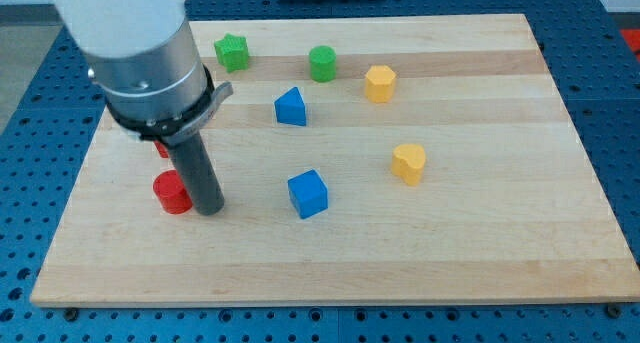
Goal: Slide the red circle closer to the red star
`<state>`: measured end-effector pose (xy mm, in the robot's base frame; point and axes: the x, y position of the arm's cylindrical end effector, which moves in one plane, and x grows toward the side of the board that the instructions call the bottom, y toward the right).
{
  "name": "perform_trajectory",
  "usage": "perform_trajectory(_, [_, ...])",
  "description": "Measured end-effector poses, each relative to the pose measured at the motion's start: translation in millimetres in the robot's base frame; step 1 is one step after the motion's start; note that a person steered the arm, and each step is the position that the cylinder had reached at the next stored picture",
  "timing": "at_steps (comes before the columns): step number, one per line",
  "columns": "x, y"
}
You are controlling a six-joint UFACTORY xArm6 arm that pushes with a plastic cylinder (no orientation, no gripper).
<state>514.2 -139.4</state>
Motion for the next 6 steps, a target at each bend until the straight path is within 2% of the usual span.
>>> perform_trajectory(2, [-13,-43])
perform_trajectory(4, [16,-12])
perform_trajectory(6, [15,-55])
